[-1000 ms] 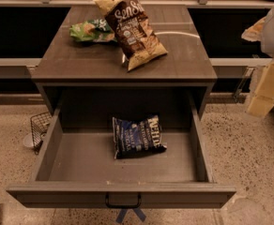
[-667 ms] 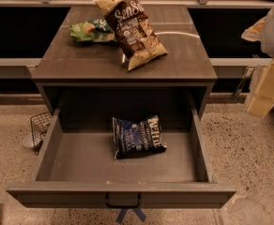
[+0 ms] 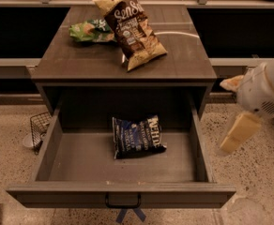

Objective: Pick blue chip bag from top drawer and place on counter

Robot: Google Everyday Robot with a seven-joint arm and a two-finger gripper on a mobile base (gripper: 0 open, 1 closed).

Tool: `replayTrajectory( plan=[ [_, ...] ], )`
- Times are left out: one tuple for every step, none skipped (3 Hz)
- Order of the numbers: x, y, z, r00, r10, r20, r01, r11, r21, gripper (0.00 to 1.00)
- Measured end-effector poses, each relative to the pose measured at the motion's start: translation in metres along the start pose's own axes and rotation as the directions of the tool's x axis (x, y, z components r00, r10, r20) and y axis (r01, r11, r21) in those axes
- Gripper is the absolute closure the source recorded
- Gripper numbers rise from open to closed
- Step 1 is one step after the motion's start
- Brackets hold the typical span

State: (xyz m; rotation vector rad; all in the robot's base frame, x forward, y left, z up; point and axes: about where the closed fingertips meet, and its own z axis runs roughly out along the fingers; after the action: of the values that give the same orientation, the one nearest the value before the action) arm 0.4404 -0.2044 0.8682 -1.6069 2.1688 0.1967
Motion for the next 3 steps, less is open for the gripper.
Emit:
replayTrajectory(
  plan=[
    [0.0, 0.002, 0.083, 0.98, -0.02, 0.199, 0.037, 0.996, -0.081, 0.0],
    [-0.011, -0.001, 0.145, 0.942, -0.063, 0.329, 0.106, 0.9878, -0.114, 0.0],
    [-0.031, 0.001, 0.192, 0.918, -0.144, 0.37, 0.204, 0.9706, -0.128, 0.0]
  ],
)
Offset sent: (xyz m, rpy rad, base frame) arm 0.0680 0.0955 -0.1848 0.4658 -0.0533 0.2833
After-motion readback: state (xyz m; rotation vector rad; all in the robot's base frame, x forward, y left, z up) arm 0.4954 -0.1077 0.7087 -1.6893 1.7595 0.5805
